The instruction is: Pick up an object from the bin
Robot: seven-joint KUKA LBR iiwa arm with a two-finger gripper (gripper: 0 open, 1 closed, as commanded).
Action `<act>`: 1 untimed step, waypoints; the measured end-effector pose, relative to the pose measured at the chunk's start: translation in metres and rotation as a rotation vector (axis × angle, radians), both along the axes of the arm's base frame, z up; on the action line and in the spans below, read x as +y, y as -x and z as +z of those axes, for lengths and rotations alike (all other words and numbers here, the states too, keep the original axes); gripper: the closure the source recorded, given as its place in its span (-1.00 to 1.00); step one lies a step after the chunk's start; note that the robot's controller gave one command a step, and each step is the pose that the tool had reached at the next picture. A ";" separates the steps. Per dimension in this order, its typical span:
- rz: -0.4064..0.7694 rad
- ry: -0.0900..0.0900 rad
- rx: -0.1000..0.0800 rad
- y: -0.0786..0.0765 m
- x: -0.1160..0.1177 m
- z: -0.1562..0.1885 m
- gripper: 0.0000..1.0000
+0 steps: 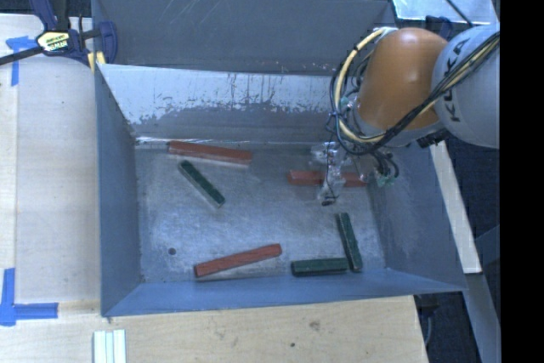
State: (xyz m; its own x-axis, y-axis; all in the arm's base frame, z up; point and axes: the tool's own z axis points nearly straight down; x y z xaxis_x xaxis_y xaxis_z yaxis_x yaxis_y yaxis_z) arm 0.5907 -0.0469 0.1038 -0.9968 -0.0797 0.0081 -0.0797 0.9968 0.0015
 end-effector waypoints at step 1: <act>0.000 0.001 -0.010 -0.002 0.000 0.022 1.00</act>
Offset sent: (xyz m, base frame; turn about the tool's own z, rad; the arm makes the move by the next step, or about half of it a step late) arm 0.0000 0.0000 0.0633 0.0000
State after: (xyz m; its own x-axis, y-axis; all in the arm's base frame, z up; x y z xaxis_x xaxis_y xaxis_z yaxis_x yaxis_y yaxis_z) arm 0.5931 -0.0473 0.1259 -0.9968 -0.0795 -0.0020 -0.0795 0.9968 -0.0006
